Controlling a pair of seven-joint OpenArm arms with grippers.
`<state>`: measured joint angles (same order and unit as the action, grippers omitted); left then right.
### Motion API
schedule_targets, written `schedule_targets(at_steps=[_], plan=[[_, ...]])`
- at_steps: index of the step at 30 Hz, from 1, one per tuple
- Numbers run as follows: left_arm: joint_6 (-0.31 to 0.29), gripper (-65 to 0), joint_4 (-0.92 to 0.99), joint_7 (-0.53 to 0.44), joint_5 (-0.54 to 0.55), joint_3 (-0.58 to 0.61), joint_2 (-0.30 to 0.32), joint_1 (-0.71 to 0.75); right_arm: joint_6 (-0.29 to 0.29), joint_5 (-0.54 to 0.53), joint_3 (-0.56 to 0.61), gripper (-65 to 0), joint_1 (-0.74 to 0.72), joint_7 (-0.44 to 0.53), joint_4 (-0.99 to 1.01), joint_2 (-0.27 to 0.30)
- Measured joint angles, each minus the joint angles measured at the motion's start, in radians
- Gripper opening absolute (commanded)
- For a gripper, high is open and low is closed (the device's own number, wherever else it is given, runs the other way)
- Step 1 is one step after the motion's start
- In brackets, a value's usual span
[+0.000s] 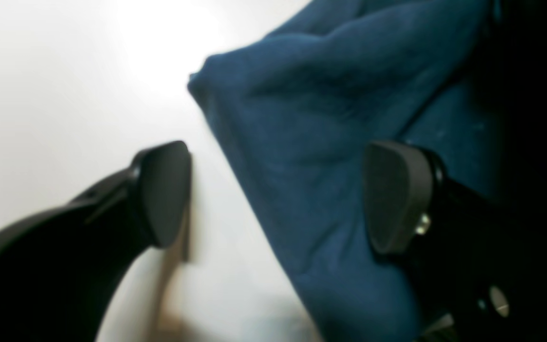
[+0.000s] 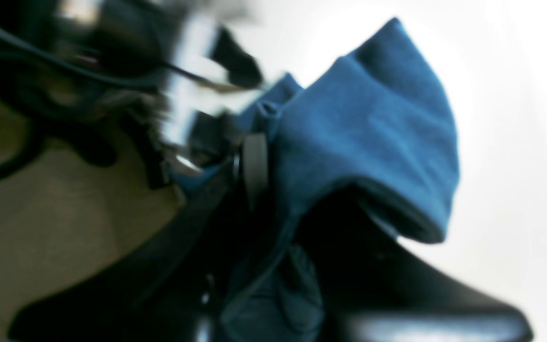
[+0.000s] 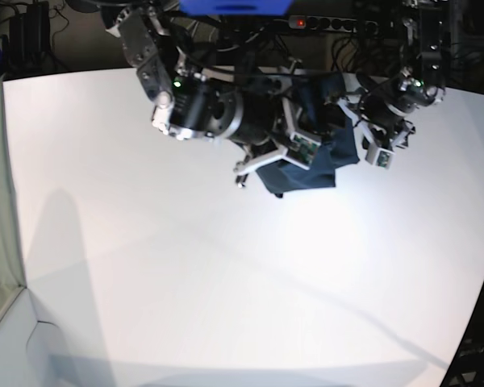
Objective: Layout the t-shirt on the table in an organized manner, then fold the t-shirt properly
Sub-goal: 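Lift the bundle with both grippers and fold it over toward the left gripper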
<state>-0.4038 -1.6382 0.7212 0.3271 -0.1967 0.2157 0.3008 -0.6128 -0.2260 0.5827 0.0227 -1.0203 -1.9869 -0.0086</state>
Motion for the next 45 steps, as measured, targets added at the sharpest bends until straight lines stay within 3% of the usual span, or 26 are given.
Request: schedule_targets(at_steps=[10,15,20,30,36,45], plan=[[-0.004,-9.9,-0.166,0.087,0.003,-0.108,-0.042,0.035,0.0,0.009,0.005,-65.0,-0.002,0.056,0.083,-0.005],[-0.004,-9.8,-0.239,0.213,-0.005,-0.209,-0.046,0.059,0.0,0.009,0.005,-65.0,-0.003,0.055,0.084,0.009],[-0.005,-9.8,-0.177,0.223,-0.013,-0.357,-0.043,0.06,0.0,0.009,0.005,-65.0,-0.003,0.055,0.084,0.009],[-0.011,-10.0,-0.041,0.221,-0.021,-0.283,-0.078,-0.011,0.0,0.009,0.005,-65.0,-0.023,0.052,0.093,-0.009],[-0.007,-10.2,-0.035,0.209,-0.122,-0.233,-0.08,-0.019,0.0,0.004,0.01,-65.0,-0.058,0.057,0.183,-0.031],[-0.004,-10.2,-0.035,0.209,-0.14,-0.225,-0.097,-0.033,0.0,0.009,0.01,-64.9,-0.086,0.064,0.227,-0.107]])
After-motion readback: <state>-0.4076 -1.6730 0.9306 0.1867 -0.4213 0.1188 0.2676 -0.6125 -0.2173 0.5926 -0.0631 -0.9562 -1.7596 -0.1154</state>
